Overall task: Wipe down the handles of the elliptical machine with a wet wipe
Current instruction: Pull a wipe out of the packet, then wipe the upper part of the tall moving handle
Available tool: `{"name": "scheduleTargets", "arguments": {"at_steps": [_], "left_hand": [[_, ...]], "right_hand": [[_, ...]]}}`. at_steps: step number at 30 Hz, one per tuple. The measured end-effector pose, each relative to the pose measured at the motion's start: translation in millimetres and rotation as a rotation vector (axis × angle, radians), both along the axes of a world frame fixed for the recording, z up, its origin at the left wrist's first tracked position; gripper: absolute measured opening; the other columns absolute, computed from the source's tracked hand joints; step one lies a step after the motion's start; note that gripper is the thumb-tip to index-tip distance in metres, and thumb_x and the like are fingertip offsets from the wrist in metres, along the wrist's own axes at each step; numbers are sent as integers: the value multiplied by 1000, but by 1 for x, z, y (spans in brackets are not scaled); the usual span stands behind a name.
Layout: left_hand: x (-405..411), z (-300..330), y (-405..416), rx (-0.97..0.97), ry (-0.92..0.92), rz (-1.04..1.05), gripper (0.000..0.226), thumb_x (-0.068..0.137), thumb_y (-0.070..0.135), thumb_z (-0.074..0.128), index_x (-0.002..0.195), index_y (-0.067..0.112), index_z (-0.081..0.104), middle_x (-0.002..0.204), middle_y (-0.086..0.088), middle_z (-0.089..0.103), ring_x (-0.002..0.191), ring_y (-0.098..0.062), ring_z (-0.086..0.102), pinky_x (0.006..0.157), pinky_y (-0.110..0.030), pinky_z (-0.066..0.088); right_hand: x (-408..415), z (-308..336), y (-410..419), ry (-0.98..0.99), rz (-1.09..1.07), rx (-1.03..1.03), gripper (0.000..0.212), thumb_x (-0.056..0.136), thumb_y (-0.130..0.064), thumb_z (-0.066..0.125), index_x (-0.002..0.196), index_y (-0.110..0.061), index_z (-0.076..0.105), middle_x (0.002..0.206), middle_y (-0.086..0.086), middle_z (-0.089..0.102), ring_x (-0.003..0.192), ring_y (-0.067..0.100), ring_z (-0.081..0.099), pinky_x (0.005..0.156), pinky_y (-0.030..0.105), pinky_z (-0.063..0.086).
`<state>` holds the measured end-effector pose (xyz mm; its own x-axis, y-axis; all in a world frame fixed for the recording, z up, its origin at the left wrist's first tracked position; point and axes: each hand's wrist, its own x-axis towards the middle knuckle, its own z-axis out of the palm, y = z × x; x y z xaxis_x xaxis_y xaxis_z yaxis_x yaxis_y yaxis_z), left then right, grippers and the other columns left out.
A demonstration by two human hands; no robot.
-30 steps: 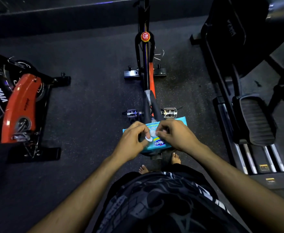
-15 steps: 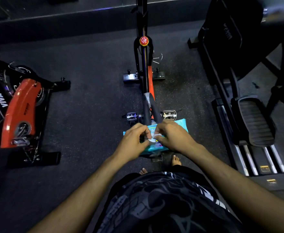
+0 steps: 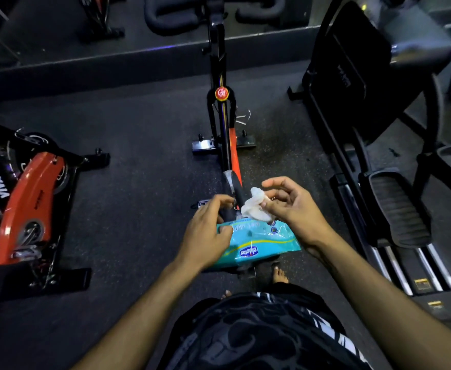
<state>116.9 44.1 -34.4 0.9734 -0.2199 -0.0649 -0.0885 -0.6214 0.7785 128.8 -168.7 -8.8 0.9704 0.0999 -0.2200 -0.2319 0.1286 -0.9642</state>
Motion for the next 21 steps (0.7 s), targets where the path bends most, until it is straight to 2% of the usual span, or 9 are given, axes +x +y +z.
{"name": "scheduleTargets", "arguments": {"at_steps": [2, 4, 6, 9, 11, 13, 15, 18, 21], "left_hand": [[5, 28, -9, -284, 61, 39, 44, 83, 26, 56, 127, 28, 58, 118, 12, 70, 97, -8, 64, 89, -34, 55], [10, 50, -21, -515, 200, -33, 50, 84, 41, 68, 132, 31, 58, 119, 5, 72, 107, -11, 69, 93, -32, 57], [14, 64, -32, -518, 188, -80, 53, 82, 40, 79, 130, 32, 60, 116, -1, 73, 106, -16, 71, 95, -37, 58], [19, 72, -42, -555, 116, -8, 37, 88, 13, 80, 120, 27, 66, 108, -6, 74, 98, -15, 71, 90, -40, 58], [19, 75, -46, -625, 113, 24, 39, 92, 1, 74, 121, 25, 65, 107, -11, 75, 95, -18, 71, 87, -43, 58], [16, 79, -50, -672, 111, 52, 41, 96, -6, 66, 123, 25, 61, 104, -10, 76, 93, -17, 72, 82, -37, 59], [13, 81, -54, -692, 96, 78, 41, 99, -8, 58, 123, 25, 58, 103, -9, 77, 92, -19, 73, 80, -36, 58], [10, 78, -62, -701, 81, 143, 42, 99, -6, 55, 114, 32, 52, 97, -12, 76, 87, -26, 68, 79, -43, 53], [7, 75, -73, -717, 125, 153, 38, 98, -4, 55, 100, 33, 50, 84, -10, 61, 76, -23, 55, 71, -45, 45]], "right_hand": [[0, 18, -1, -59, 1, 12, 39, 85, 10, 72, 112, -18, 64, 94, -1, 72, 86, 14, 64, 76, 24, 57], [-1, 33, -1, -118, 16, 25, 44, 81, 10, 74, 115, -17, 64, 101, 3, 72, 85, 12, 63, 76, 23, 57], [-1, 44, -2, -173, 34, 15, 47, 78, 7, 79, 114, -18, 65, 103, 6, 71, 81, 13, 61, 74, 26, 55], [-2, 54, -8, -226, 47, -109, 46, 77, -7, 82, 113, -30, 66, 108, 7, 71, 85, 21, 57, 77, 37, 53], [-3, 57, -15, -214, 55, -165, 44, 84, -5, 79, 115, -32, 65, 104, 7, 70, 85, 21, 60, 75, 34, 55], [-6, 59, -19, -192, 62, -189, 35, 90, 1, 71, 115, -24, 65, 91, 5, 70, 80, 15, 64, 71, 25, 54], [-11, 61, -22, -209, 25, -254, 28, 93, 1, 68, 110, -21, 68, 94, 2, 74, 84, 13, 68, 74, 24, 54], [-17, 61, -24, -195, -53, -266, 33, 93, 8, 62, 104, -21, 71, 102, 3, 76, 91, 11, 69, 78, 25, 54], [-28, 65, -27, -149, -38, -245, 40, 90, 16, 54, 108, -16, 69, 103, 3, 75, 91, 7, 67, 75, 22, 52]]}}
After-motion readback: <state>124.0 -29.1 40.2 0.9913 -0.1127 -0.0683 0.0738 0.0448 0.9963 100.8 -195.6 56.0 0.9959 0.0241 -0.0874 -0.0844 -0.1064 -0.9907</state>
